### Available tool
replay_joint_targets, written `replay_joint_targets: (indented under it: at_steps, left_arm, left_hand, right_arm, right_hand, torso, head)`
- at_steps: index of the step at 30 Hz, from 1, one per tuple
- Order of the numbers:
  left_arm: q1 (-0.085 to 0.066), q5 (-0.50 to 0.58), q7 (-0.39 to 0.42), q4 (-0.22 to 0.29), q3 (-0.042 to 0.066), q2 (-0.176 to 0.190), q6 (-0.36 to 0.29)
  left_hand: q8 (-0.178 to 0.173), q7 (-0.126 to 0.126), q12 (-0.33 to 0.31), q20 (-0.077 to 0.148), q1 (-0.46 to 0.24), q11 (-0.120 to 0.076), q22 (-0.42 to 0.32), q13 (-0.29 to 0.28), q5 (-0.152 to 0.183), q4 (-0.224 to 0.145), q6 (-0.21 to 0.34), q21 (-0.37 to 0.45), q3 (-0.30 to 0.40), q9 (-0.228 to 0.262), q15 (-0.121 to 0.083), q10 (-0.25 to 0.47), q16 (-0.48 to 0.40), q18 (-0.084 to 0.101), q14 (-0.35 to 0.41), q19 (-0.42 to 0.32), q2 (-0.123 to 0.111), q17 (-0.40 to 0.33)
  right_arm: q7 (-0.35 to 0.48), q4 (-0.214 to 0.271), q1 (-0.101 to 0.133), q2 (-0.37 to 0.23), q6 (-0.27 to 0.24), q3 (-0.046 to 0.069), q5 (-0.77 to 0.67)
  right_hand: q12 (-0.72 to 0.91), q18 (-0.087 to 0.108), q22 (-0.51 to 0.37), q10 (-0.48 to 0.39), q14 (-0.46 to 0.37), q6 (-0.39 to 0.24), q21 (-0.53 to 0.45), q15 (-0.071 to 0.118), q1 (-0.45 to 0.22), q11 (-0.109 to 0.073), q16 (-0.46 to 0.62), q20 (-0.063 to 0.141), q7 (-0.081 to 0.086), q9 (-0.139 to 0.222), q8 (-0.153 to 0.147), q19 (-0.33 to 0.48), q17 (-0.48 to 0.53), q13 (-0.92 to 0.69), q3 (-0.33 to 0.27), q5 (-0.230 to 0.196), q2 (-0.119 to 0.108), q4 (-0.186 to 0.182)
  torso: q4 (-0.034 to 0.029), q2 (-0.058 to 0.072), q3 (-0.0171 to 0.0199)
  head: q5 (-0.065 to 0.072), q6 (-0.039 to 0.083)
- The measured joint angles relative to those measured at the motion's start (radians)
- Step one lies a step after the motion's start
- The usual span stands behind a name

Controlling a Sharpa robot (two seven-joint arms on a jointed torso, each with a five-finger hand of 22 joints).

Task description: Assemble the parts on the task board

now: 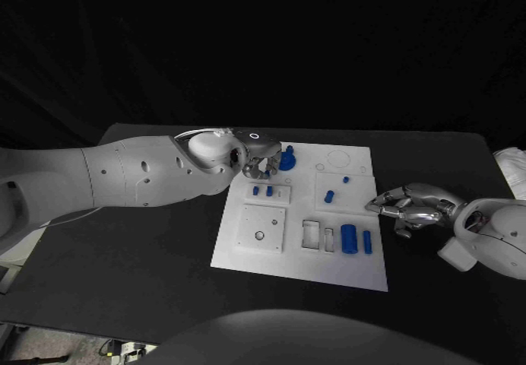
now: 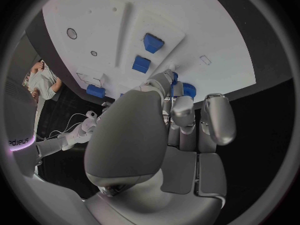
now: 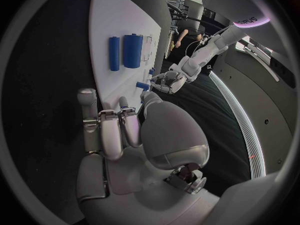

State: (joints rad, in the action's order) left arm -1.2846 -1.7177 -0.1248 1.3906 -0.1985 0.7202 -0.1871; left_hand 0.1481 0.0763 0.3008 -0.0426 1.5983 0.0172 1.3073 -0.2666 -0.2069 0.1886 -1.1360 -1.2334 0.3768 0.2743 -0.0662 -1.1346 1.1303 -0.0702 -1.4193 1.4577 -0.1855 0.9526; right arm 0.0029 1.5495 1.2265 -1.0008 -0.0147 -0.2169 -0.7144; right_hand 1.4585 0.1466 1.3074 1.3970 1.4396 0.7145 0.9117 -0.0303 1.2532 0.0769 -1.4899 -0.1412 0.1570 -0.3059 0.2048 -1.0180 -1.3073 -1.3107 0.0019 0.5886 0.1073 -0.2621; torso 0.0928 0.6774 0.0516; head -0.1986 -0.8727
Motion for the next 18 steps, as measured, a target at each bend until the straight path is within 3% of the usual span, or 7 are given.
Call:
replay_joint_targets:
  at_steps: [18]
  left_arm:
    - [0.0,0.0,-0.002,0.0,0.002,-0.001,0.013]
  left_hand:
    - [-0.004,0.0,0.001,0.002,0.0,0.0,0.0,0.002,0.001,0.0,0.0,0.014,0.0,-0.001,-0.001,0.0,-0.01,0.0,0.006,-0.006,0.0,-0.011]
  right_arm:
    - [0.0,-0.002,-0.002,0.002,0.0,0.001,0.001]
  right_hand:
    - [0.0,0.0,0.0,0.0,0.0,0.0,-0.006,0.0,0.0,0.0,0.0,0.0,0.0,-0.001,0.0,0.0,0.0,0.0,0.0,0.0,0.0,0.0]
  torso:
    - [-0.0007,0.0,0.0]
  head:
    - [-0.003,0.0]
